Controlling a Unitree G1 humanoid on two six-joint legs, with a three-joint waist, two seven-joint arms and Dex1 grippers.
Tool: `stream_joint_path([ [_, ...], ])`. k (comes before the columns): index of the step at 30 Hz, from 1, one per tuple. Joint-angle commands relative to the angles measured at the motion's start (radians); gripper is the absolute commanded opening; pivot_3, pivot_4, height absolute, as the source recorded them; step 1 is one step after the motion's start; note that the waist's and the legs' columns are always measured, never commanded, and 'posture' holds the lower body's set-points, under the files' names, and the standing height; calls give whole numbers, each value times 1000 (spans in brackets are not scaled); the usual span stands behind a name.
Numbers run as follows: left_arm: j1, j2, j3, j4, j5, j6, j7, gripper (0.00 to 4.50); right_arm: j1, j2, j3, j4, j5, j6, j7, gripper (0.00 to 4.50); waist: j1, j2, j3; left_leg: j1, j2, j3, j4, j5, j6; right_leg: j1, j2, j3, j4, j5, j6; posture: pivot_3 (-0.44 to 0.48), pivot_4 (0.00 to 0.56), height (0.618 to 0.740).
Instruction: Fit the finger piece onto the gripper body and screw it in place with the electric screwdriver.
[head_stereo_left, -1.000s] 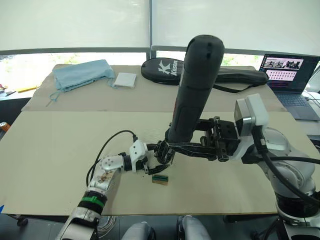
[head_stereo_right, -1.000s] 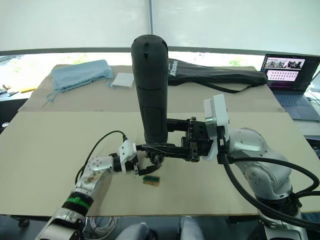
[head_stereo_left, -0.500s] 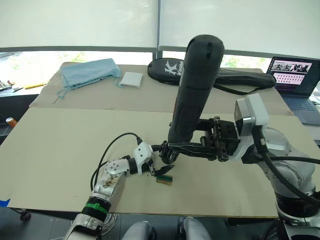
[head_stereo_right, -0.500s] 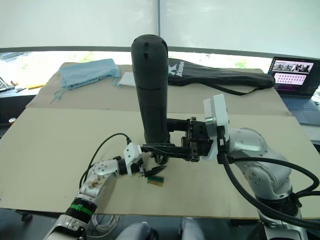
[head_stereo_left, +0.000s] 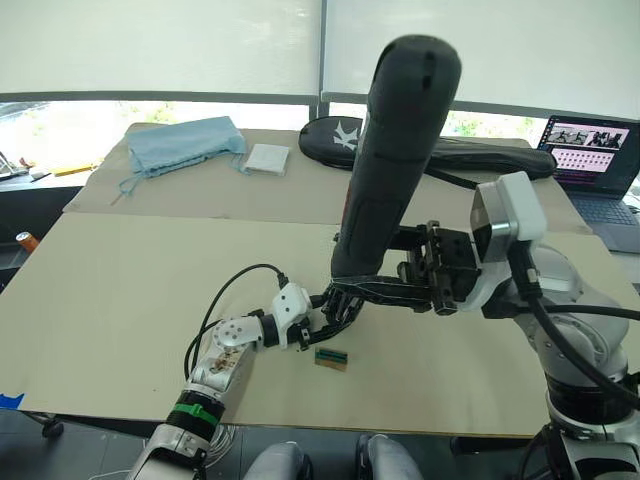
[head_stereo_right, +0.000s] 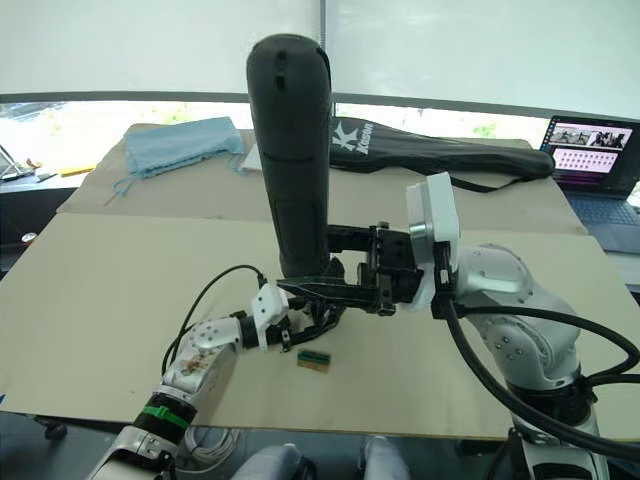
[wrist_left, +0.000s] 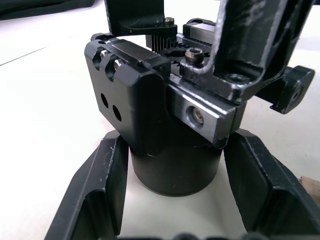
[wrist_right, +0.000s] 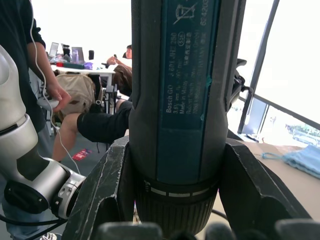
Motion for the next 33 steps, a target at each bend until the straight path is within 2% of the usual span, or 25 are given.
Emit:
stream_joint_path([
  [1, 15, 2, -45, 60, 50, 64, 10, 2275, -56, 26, -7, 4, 13, -5, -14, 1918, 0, 0, 0, 0, 0, 0, 0, 0, 0, 0, 0, 0, 0, 0, 0, 0, 150, 740],
  [8, 12, 4, -51, 58, 50, 79, 8, 2275, -113, 74, 50, 65, -69, -28, -16, 1918, -1, 0, 0, 0, 0, -1, 1, 0, 0, 1, 0, -1, 0, 0, 0, 0, 150, 740],
  [16, 26, 8, -49, 40, 47, 102, 14, 2275, -121, 98, 108, 140, -202, -76, 46, 1918, -2, 0, 0, 1, -1, -2, 2, 0, 0, 3, 0, -3, 0, 0, 0, 0, 150, 740],
  [33, 49, 21, -50, 3, 39, 137, 14, 2275, -88, 139, 124, 182, -315, -127, 71, 1918, -10, 1, 0, 3, -2, -7, 2, 1, -3, 7, 1, -16, -1, 0, 0, 0, 150, 740],
])
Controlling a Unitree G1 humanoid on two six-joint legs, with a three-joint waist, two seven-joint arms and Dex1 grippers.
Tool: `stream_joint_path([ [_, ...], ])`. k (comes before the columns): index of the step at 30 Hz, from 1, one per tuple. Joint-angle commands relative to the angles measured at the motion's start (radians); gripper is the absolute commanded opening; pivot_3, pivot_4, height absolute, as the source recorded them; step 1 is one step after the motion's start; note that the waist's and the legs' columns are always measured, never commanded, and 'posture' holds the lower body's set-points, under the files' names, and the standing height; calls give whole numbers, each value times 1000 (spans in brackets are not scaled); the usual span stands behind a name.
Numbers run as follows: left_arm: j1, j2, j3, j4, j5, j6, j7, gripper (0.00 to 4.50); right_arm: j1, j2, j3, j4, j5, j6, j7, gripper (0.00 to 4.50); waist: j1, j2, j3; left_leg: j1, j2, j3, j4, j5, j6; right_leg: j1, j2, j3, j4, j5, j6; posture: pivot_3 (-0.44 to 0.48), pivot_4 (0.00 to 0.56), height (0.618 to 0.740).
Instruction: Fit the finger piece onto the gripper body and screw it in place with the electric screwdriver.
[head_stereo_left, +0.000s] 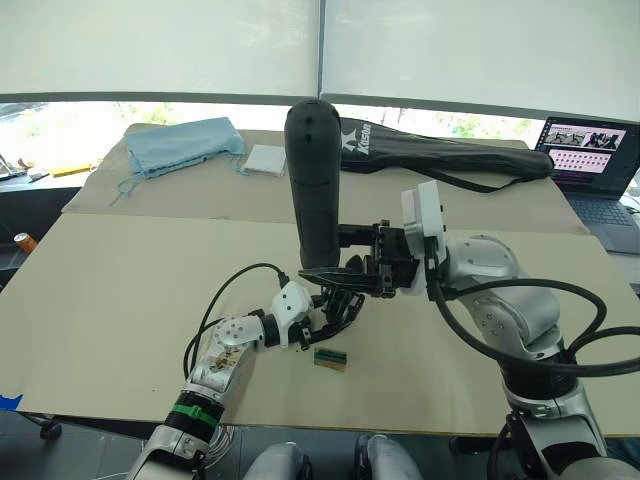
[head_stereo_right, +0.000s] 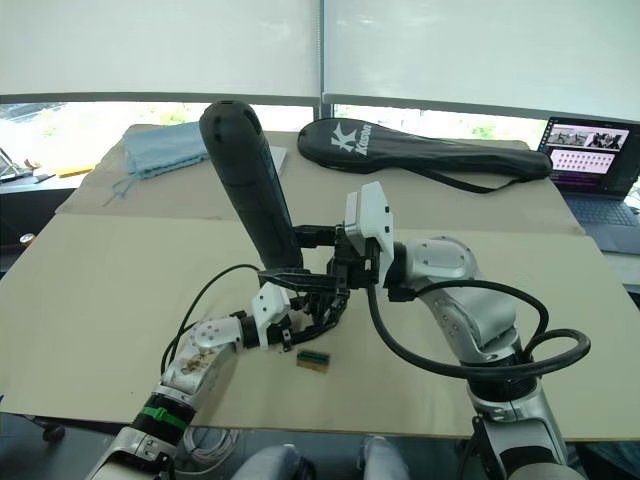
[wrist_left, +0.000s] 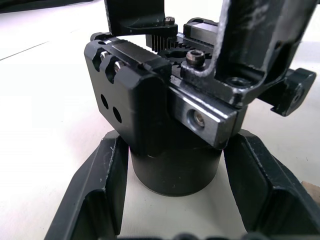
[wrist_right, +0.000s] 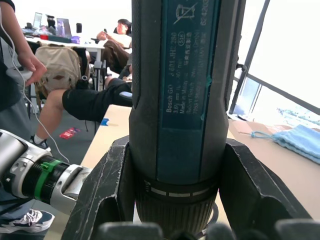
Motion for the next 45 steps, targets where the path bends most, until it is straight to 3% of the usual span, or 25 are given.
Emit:
stream_joint_path([
  [1, 35, 13, -45, 50, 39, 71, -4, 2275, -16, 8, -27, -16, -2, -42, 5, 1918, 0, 0, 0, 0, 0, 0, 0, 0, 0, 0, 0, 0, 0, 0, 0, 0, 150, 740],
  [45, 35, 15, -44, 64, 36, 76, -7, 2275, 11, 22, -10, -23, -26, -13, 5, 1918, -3, 1, 0, 5, 0, -1, 0, -3, -9, 4, 1, -2, 0, 0, 0, 0, 150, 740],
])
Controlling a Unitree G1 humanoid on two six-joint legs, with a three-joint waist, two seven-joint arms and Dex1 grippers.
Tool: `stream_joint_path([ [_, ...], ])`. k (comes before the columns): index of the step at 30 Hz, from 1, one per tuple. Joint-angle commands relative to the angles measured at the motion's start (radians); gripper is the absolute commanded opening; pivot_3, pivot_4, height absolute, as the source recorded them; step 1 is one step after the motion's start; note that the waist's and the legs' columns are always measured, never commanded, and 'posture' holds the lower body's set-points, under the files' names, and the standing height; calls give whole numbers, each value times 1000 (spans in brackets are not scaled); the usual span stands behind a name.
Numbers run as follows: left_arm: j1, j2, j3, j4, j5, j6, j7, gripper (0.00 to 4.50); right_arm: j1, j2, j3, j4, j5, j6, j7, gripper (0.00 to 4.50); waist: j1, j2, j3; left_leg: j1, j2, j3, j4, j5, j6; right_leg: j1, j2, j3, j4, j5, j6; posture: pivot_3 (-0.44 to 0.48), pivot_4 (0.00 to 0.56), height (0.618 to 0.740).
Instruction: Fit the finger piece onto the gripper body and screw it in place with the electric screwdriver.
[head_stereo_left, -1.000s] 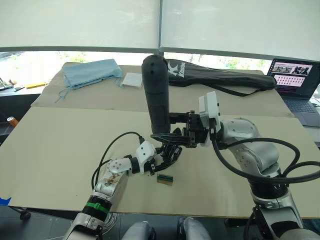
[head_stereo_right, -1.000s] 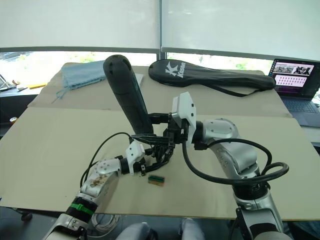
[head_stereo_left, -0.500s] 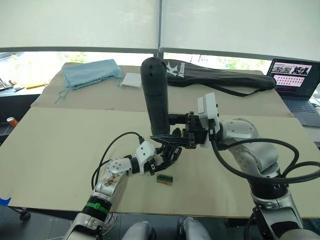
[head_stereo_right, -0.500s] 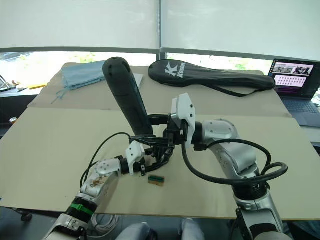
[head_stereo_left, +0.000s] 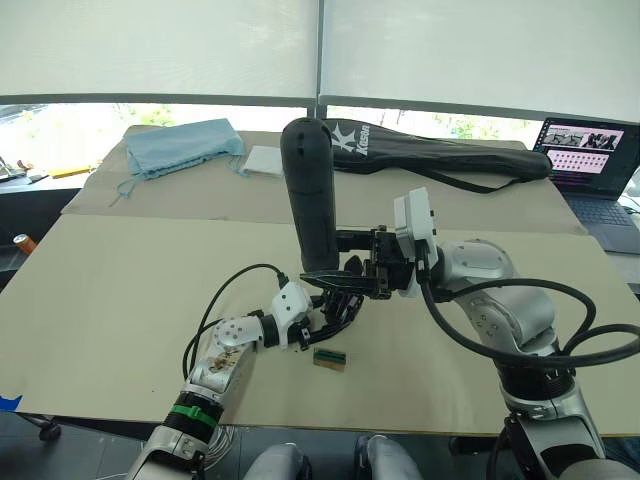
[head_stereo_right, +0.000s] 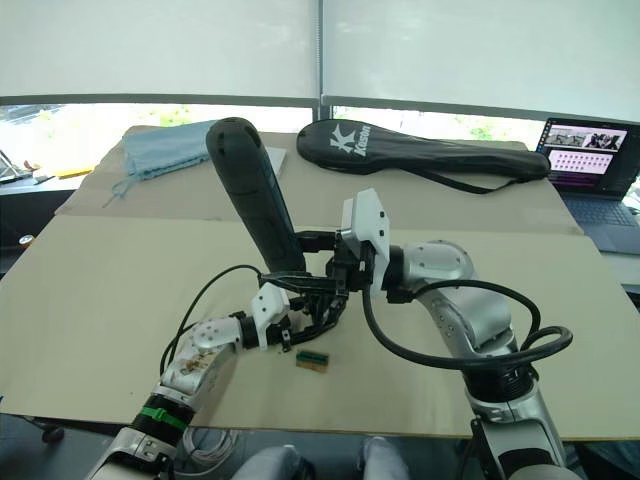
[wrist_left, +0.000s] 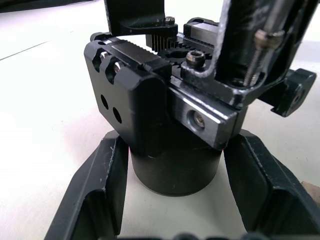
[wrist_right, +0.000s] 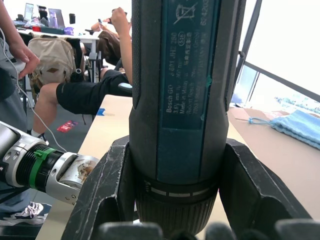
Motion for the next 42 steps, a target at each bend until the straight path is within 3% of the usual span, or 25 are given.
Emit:
stream_joint_path([
  [1, 35, 12, -44, 65, 36, 75, -9, 2275, -1, 10, -17, -37, 6, -27, -10, 1918, 0, 0, 0, 0, 0, 0, 0, 0, 0, 0, 0, 0, 0, 0, 0, 0, 150, 740],
  [42, 43, 17, -46, 53, 35, 84, -13, 2275, 21, 31, -7, -33, -25, -23, -22, 1918, -3, 0, 0, 5, 0, -2, -1, 0, 0, 2, -2, 1, 0, -1, 0, 0, 150, 740],
])
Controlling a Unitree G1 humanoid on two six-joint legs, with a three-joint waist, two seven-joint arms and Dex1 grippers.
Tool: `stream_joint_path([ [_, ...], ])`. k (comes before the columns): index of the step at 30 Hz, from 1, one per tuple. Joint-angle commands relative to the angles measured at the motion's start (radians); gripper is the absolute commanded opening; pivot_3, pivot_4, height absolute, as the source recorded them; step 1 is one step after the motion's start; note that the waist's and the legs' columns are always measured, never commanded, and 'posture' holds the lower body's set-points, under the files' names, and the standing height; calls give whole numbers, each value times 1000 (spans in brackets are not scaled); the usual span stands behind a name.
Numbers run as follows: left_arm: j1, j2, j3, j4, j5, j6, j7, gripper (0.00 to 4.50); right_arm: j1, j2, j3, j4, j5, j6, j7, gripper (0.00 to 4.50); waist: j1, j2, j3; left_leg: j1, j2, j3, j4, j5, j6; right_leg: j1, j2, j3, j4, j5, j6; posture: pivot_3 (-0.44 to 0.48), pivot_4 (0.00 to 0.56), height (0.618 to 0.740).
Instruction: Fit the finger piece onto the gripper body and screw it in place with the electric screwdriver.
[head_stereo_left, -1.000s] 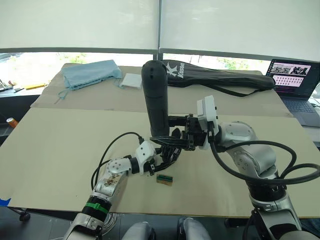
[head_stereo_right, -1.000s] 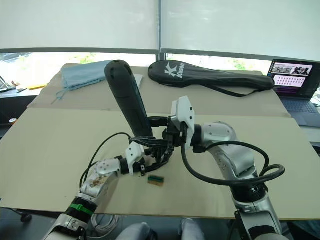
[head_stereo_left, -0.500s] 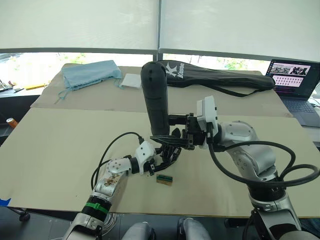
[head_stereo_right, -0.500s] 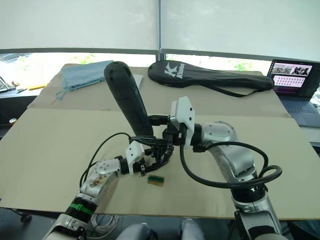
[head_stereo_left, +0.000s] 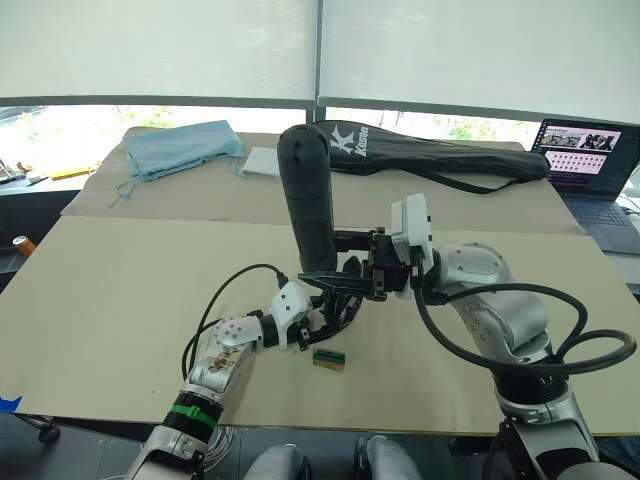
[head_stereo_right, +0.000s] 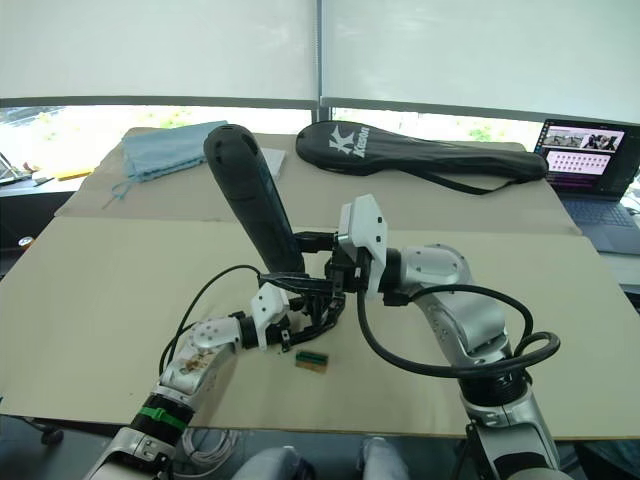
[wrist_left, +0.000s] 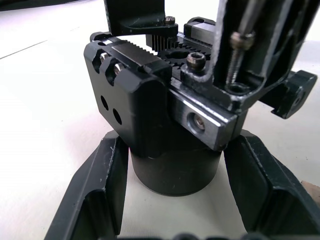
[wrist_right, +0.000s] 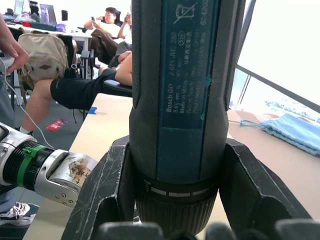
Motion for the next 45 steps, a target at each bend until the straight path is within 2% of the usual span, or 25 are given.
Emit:
stream_joint_path([
  [1, 37, 13, -46, 52, 34, 75, -12, 2275, -3, 4, -11, -36, 26, 18, -17, 1918, 0, 0, 0, 0, 0, 0, 0, 0, 0, -1, 0, 0, 0, 0, 0, 0, 150, 740],
  [31, 39, 13, -50, 52, 34, 83, -18, 2275, 3, 16, -5, -60, 50, 46, -36, 1918, 2, 0, 0, -2, 0, -1, -1, 0, 3, -3, -1, 7, 0, 0, 0, 0, 150, 740],
  [45, 42, 12, -49, 51, 33, 82, -17, 2275, 13, 12, -5, -3, 0, 50, -74, 1918, 2, 0, 0, -2, 0, -1, -2, -1, 3, -3, -1, 8, 0, 0, 0, 0, 150, 740],
])
